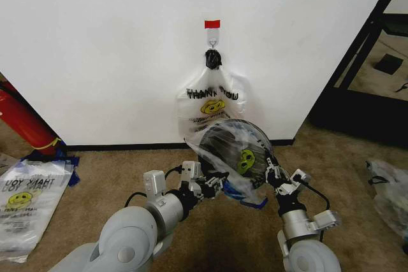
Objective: Pick up the garbage bag from the wall and place it over the trash bin.
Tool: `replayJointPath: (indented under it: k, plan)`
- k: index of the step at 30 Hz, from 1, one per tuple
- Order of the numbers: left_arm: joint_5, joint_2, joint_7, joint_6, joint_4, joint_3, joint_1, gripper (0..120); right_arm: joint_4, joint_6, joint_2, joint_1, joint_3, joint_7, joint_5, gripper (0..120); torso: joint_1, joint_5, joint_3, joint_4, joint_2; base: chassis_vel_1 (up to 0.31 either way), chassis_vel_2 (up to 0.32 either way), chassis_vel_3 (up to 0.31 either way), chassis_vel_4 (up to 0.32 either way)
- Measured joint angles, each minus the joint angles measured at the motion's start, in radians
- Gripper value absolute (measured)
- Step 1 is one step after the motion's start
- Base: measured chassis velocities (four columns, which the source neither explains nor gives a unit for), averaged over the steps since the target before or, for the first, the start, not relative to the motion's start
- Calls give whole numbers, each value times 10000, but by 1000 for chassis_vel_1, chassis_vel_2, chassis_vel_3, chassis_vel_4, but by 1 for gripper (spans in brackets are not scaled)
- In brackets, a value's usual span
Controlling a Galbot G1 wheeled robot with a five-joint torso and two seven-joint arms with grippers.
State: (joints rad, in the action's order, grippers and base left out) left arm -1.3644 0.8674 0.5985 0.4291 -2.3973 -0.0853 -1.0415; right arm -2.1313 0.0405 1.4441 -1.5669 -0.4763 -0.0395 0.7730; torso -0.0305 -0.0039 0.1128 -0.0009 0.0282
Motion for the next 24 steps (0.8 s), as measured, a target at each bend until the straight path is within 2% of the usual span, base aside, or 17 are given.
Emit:
replayJointPath:
  k: [3, 17, 24]
  plan:
    - [-17, -28, 5, -2, -45, 29, -56, 0, -1, -5, 31, 10, 6, 1, 11, 1, 0, 0, 0, 0, 0, 0, 0, 0, 0]
    - [-21, -59, 28, -17, -177, 139, -203, 0, 49, -20, 153, 93, 7, 67, 124, 1, 0, 0, 0, 0, 0, 0, 0, 0, 0]
    - [-126, -239, 44, -46, -647, 401, -726, 0, 208, -156, 349, 368, -184, 207, 699, 1, 0, 0, 0, 0, 0, 0, 0, 0, 0]
